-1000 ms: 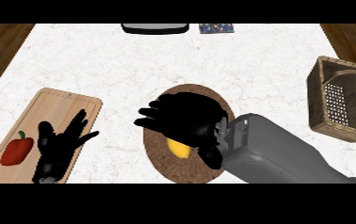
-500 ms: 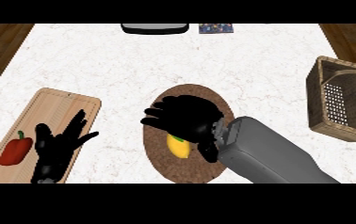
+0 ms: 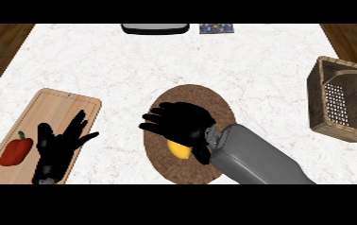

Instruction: Pick the lemon from the placemat and place it in the basket

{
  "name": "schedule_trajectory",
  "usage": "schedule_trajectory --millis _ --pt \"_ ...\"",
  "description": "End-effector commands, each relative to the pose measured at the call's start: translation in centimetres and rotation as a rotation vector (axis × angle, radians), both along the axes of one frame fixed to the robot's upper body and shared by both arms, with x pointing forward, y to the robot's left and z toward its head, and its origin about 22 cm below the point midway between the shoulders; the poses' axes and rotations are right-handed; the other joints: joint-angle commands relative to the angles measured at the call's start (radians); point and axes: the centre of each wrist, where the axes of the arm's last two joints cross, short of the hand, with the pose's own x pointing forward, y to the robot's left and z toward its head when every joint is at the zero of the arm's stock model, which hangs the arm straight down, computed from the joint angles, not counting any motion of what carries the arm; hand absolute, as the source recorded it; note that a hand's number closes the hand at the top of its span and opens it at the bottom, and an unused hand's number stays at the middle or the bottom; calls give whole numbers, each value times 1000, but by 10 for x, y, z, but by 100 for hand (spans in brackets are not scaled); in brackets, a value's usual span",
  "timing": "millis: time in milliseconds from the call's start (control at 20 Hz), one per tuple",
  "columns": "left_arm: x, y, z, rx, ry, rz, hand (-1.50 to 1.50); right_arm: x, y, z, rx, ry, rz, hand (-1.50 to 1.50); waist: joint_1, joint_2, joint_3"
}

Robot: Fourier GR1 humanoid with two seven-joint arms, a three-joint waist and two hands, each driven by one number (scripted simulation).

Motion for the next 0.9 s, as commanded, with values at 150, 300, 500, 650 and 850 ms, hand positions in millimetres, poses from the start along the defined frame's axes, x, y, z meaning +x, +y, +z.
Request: schedule_trajectory --millis 150,300,500,650,850 --pt "-34 6 -35 -3 87 2 0 -2 -18 -10 -75 -13 2 -150 -4 5 -11" --pt "-16 -7 -19 -2 98 7 0 5 -1 -22 -147 -29 -7 -150 0 6 -11" --pt "-8 0 -23 -9 87 20 0 -9 3 -21 -122 -22 -16 -150 -8 5 -11" --pt "0 -4 -4 14 85 11 0 -1 26 -46 -125 -27 -21 -150 2 7 -10" --pt "-5 -12 -21 -9 83 -4 0 -10 27 -61 -113 -16 -3 -150 -2 7 -11"
